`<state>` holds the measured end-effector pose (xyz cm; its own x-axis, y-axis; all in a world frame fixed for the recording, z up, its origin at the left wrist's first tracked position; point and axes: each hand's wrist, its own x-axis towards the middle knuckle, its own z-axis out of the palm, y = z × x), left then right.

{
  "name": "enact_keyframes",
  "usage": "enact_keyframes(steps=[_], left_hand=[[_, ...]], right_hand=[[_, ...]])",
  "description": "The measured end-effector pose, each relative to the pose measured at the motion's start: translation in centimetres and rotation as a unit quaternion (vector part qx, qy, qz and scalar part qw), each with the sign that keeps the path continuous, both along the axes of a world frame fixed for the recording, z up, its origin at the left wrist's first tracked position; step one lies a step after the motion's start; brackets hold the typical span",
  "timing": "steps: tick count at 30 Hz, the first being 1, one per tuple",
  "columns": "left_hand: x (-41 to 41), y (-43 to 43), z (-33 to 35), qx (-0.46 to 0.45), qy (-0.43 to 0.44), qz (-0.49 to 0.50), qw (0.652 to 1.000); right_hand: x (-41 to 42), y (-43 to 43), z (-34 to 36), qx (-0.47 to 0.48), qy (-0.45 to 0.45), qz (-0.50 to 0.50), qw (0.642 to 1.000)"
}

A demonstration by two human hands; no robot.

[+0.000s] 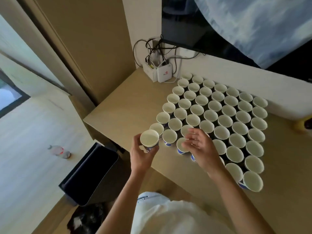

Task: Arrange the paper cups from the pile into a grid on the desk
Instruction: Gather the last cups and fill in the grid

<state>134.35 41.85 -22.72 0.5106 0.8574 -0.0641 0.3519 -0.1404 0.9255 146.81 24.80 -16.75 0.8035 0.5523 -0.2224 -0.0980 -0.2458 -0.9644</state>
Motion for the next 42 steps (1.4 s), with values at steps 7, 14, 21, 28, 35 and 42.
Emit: enact_keyframes(steps=[7,14,21,28,35,42], left_hand=[[0.1,4.1,-6.3,0.005,0.077,-0.072,0.994],[0.6,5.9,-9.6,-0.004,0.108,-0.130,0.986],[1.6,7.4,-11.1,-0.002,0.110,-0.168,0.980],[1.9,7.8,-11.8,0.002,0.094,-0.189,0.977],[2.5,7.9,-12.2,0.006,0.093,-0.196,0.976],[1.5,9.0,-11.7,0.000,0.108,-0.236,0.966]], right_hand=[[-1.4,3.9,-1.6,-0.028,0.008,-0.049,0.998],[-2.0,5.6,-2.4,-0.048,0.015,-0.088,0.995],[-2.3,6.3,-3.4,-0.056,0.032,-0.104,0.992],[-2.3,6.2,-4.1,-0.065,0.033,-0.118,0.990],[-2.3,5.8,-4.7,-0.079,0.040,-0.121,0.989],[-3.2,5.2,-5.2,-0.079,0.066,-0.130,0.986]])
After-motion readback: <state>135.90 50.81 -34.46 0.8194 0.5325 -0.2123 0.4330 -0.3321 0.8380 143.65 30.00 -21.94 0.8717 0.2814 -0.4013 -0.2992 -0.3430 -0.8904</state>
